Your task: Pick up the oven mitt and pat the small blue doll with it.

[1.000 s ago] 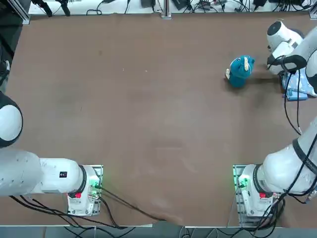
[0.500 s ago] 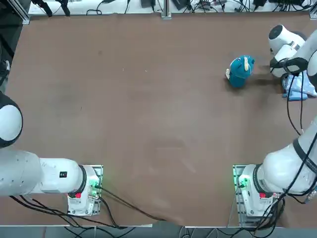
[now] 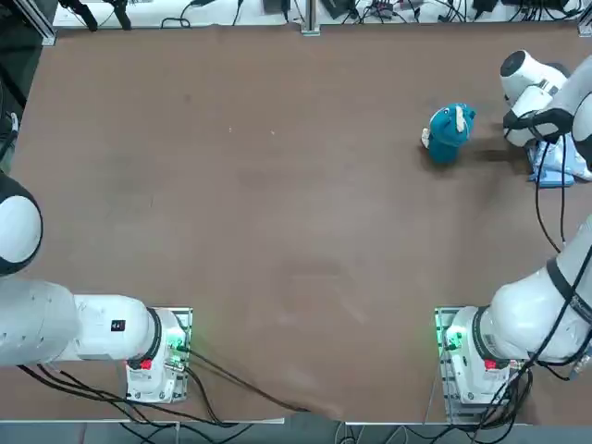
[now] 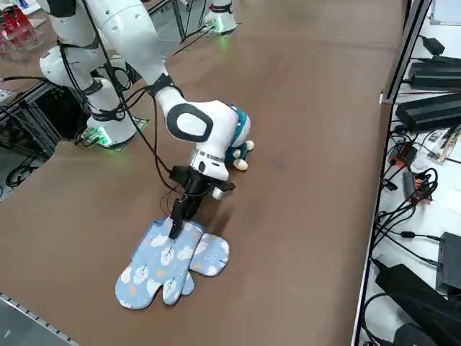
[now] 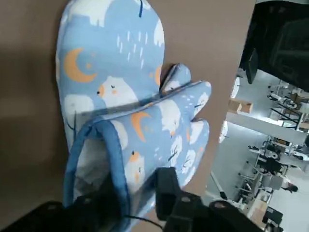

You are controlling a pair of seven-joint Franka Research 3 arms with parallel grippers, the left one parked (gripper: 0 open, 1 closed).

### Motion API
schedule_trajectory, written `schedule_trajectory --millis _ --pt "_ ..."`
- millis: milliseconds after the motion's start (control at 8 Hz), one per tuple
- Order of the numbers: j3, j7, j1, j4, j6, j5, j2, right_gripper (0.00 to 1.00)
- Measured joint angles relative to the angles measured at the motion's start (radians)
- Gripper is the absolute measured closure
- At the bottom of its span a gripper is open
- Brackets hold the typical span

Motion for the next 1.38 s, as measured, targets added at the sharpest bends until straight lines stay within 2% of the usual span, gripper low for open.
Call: schedule_trajectory --millis 125,250,500,750,1000,1250,1375 --pt "0.001 0.001 0.004 0.006 -0.02 0.0 -0.004 0.89" --pt "0.003 -0.001 0.005 0.017 -0.031 -0.001 -0.015 0.97" --pt "0.013 -0.08 0.005 0.031 -0.038 0.014 -0.074 0.97" --pt "0.027 -0.301 0.005 0.067 -0.087 0.166 -0.171 0.97" --pt "0.088 -0.511 0.006 0.159 -0.291 0.366 -0.251 0.97" --pt "0.188 -0.556 0.012 0.256 -0.511 0.543 -0.279 0.97" --pt "0.24 -0.556 0.016 0.292 -0.579 0.606 -0.278 0.97"
